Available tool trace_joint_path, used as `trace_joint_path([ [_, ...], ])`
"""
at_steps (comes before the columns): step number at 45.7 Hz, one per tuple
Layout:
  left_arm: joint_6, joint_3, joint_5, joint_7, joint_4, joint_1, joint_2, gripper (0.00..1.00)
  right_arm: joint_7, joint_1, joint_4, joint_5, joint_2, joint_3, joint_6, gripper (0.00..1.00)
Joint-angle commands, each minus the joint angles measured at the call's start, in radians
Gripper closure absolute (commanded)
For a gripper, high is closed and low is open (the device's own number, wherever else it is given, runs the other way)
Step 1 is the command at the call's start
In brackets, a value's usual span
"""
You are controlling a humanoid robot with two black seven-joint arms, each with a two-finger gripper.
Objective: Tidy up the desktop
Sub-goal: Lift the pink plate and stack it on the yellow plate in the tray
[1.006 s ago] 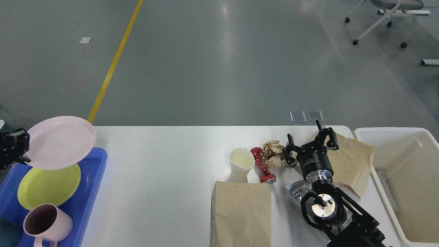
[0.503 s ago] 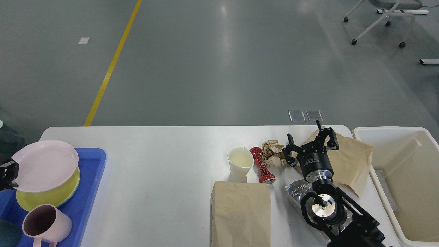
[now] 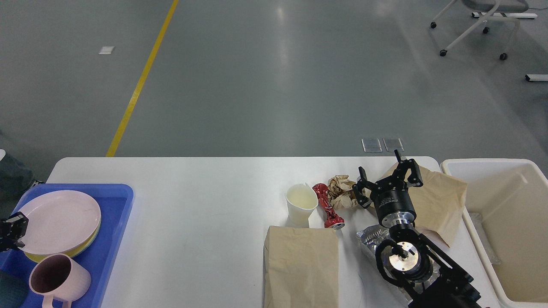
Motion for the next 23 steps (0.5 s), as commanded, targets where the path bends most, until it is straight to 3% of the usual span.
trace_joint_path([
  [1,0.002,0.000,0.004,-0.001,0.001,0.001,0.001,1.00,0.000,0.000,0.000,0.000,0.000,0.000,0.000,0.00],
  [11,0.019,-0.011,0.004,0.001,0.000,0.007,0.001,0.98,0.000,0.000,0.000,0.000,0.000,0.000,0.000,0.00],
  [13,0.021,-0.006,0.005,0.001,0.000,0.007,0.000,0.87,0.000,0.000,0.000,0.000,0.000,0.000,0.000,0.00],
  [18,0.022,-0.004,0.005,0.002,0.000,0.007,0.000,0.39,0.000,0.001,0.000,0.000,0.000,0.000,0.000,0.00],
  [23,0.047,-0.012,0.005,0.002,0.000,0.007,0.000,0.15,0.000,0.000,0.000,0.000,0.000,0.000,0.000,0.00],
])
